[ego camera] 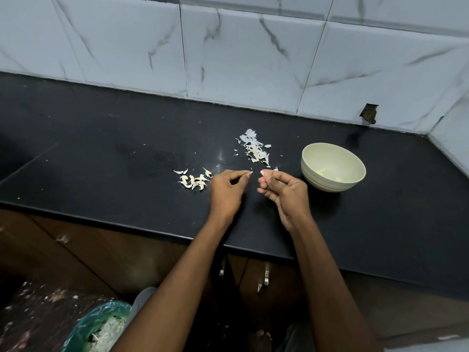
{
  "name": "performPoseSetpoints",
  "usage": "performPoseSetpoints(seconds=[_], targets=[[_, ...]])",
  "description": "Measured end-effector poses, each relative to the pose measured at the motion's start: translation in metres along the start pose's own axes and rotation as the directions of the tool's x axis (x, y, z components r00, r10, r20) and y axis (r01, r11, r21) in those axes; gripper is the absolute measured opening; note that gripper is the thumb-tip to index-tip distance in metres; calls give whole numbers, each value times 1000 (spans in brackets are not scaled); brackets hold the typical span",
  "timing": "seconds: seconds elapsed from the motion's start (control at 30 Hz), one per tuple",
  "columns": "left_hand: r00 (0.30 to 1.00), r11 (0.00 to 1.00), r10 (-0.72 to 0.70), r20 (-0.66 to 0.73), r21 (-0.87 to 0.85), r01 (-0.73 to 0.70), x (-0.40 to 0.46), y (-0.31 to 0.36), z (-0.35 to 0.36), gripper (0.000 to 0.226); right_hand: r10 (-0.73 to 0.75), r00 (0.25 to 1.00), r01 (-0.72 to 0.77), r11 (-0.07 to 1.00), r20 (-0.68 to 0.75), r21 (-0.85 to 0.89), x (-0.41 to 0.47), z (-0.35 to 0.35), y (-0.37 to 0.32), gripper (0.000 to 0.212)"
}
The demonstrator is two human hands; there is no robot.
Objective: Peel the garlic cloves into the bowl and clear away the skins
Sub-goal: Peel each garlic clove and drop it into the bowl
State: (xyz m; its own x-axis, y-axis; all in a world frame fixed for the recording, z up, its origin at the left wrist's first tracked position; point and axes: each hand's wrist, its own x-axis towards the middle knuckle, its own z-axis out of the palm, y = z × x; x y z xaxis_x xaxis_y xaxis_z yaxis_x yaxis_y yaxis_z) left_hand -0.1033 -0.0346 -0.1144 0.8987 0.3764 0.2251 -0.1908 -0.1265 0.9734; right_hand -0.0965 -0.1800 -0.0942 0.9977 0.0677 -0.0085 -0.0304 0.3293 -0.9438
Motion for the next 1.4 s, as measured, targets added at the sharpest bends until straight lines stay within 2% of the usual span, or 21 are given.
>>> performPoseSetpoints(seconds=[0.13,0.23,0.3,0.33,0.4,0.47,0.5,0.53,0.6,0.67,0.87,1.17,1.4], targets=[[996,985,-87,-10,-147,85,0,5,-3,12,-6,1000,5,1000,12,18,1,0,1,11],[998,994,-54,-38,-97,51,1,3,-1,4,-18,1000,18,999,5,30,1,1,2,11],[998,999,-23,-57,-29,21,5,0,3,10,-18,1000,17,999,7,36,2,0,3,12],[999,1000,-1,-53,8,2,7,1,4,24,-18,1000,18,999,9,41,2,0,4,13],[998,995,67,22,76,-69,10,3,6,66,-18,1000,18,999,17,50,3,0,5,14],[986,988,119,112,84,-129,8,5,6,90,-17,1000,16,998,23,56,3,0,5,15],[985,989,124,123,65,-133,7,6,5,89,-18,1000,16,998,24,59,3,0,5,16],[988,993,110,112,24,-113,7,5,4,78,-20,1000,19,998,24,59,3,0,5,15],[995,995,59,84,-80,-53,6,7,2,36,-28,999,27,998,19,54,3,1,5,14],[991,990,42,124,-138,-24,3,8,1,13,-45,999,45,998,19,34,3,1,5,13],[980,979,22,198,-201,18,2,7,-2,13,-111,994,111,992,-1,-56,3,1,8,12],[983,970,-11,183,-237,55,2,8,-2,14,-210,977,210,959,21,-190,4,2,12,11],[982,957,-47,184,-273,97,2,8,-5,14,-273,961,274,925,42,-264,4,1,16,21]])
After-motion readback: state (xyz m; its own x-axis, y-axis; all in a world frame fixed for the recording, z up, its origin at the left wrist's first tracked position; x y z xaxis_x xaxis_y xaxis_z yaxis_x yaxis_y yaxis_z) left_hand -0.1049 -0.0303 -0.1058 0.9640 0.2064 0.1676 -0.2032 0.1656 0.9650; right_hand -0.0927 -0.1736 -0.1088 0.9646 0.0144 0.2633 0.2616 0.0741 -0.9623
